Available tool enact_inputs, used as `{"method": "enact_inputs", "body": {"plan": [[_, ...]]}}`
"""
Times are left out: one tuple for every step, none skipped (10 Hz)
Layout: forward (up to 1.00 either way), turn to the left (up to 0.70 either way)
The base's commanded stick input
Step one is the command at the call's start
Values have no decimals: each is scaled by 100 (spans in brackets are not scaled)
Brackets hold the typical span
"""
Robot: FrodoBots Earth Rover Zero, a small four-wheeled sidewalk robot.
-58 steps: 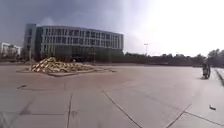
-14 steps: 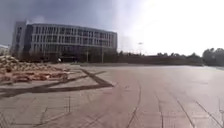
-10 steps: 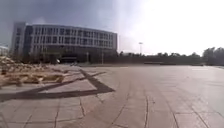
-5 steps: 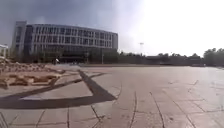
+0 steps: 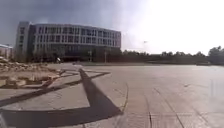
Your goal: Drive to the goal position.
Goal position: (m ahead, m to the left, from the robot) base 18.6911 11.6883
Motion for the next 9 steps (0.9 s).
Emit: {"method": "enact_inputs", "body": {"plan": [[100, 0], [100, 7], [100, 11], [100, 0], [100, 2], [100, 6], [100, 15], [100, 0], [100, 0]]}}
